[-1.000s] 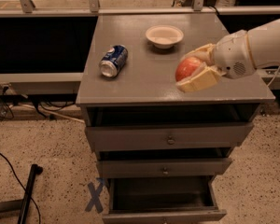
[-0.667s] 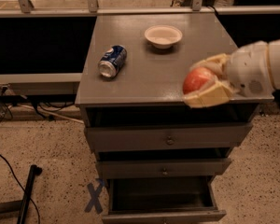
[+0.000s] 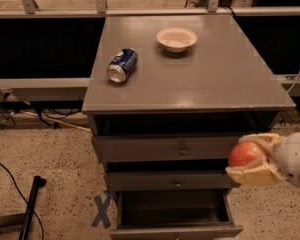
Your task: Place apple into bottom drawer
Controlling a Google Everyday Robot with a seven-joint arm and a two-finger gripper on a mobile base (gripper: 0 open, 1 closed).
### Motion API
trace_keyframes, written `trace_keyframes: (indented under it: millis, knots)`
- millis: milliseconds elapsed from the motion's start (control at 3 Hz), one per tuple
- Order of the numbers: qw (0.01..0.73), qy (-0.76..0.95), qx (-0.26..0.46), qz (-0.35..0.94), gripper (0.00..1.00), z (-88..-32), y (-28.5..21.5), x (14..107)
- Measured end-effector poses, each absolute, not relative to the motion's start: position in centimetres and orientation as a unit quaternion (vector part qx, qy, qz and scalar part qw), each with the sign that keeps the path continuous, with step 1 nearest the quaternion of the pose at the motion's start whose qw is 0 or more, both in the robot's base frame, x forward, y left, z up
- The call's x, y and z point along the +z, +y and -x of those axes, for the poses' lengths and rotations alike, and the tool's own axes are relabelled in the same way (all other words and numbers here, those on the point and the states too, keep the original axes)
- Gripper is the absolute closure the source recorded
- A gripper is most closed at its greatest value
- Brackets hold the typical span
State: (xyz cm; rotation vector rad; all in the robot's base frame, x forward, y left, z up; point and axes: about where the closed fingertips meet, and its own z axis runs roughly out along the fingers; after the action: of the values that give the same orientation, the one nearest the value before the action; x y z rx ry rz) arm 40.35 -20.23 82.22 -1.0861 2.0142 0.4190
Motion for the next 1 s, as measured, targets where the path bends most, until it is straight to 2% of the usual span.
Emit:
trace_keyframes:
  millis: [333,667,1000]
  knots:
    - [0.387,0.804,0.167,0.419,1.0,-39.2,-20.7,80.7]
    - [0.407,0.792,0.154,0.428,1.0,-40.3,-20.7,80.0]
    - [0.448,0.75,0.158,0.461,1.0,-42.5,-21.7,75.4]
